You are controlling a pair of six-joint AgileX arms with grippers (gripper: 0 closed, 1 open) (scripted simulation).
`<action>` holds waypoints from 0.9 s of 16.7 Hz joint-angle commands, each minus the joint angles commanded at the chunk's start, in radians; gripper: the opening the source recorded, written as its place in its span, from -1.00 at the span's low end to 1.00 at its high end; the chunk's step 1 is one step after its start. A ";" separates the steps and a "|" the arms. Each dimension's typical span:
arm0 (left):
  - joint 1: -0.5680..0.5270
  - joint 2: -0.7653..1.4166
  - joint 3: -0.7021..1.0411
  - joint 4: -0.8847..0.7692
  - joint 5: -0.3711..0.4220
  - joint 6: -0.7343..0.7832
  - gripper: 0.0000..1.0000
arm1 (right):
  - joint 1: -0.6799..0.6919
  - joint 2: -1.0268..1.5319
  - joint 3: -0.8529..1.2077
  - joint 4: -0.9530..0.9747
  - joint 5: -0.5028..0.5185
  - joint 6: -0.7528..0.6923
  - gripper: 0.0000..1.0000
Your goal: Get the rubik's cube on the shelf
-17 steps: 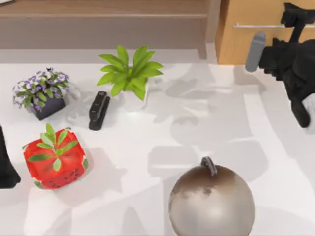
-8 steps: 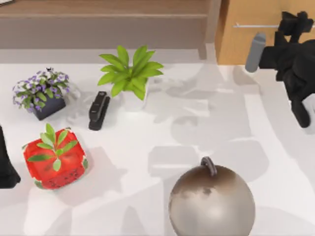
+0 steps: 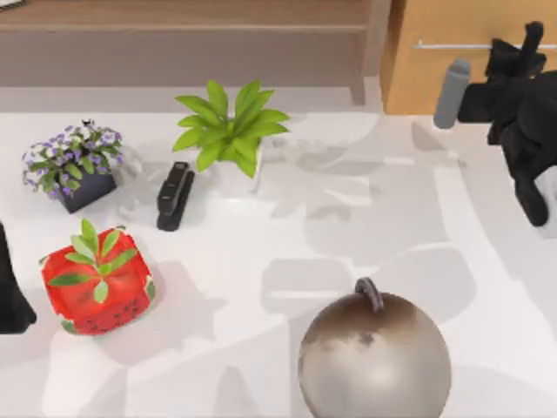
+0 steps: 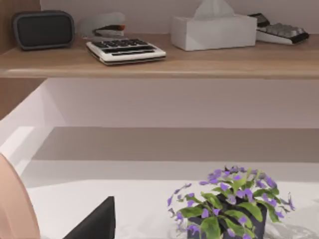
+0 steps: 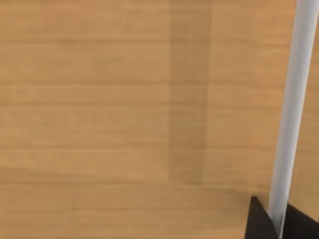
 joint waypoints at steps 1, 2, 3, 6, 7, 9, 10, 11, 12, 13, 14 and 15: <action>0.000 0.000 0.000 0.000 0.000 0.000 1.00 | 0.000 0.000 0.000 0.000 0.000 0.000 -1.00; 0.000 0.000 0.000 0.000 0.000 0.000 1.00 | 0.000 0.000 0.000 0.000 0.000 0.000 -1.00; 0.000 0.000 0.000 0.000 0.000 0.000 1.00 | 0.000 0.000 0.000 0.000 0.000 0.000 -1.00; 0.000 0.000 0.000 0.000 0.000 0.000 1.00 | 0.003 0.001 -0.001 -0.003 0.001 0.003 -1.00; 0.000 0.000 0.000 0.000 0.000 0.000 1.00 | 0.004 -0.002 -0.005 0.000 0.001 0.003 -1.00; 0.000 0.000 0.000 0.000 0.000 0.000 1.00 | 0.010 -0.027 -0.039 0.030 0.008 0.004 -1.00; 0.000 0.000 0.000 0.000 0.000 0.000 1.00 | 0.014 -0.041 -0.072 0.048 0.012 0.004 -1.00; 0.000 0.000 0.000 0.000 0.000 0.000 1.00 | 0.018 -0.053 -0.114 0.064 0.015 0.005 -1.00; 0.000 0.000 0.000 0.000 0.000 0.000 1.00 | 0.021 -0.065 -0.161 0.079 0.018 0.005 -1.00; 0.000 0.000 0.000 0.000 0.000 0.000 1.00 | 0.025 -0.077 -0.205 0.098 0.022 0.005 -1.00; 0.000 0.000 0.000 0.000 0.000 0.000 1.00 | 0.029 -0.092 -0.242 0.119 0.025 0.005 -1.00; 0.000 0.000 0.000 0.000 0.000 0.000 1.00 | 0.033 -0.107 -0.268 0.140 0.029 0.005 -1.00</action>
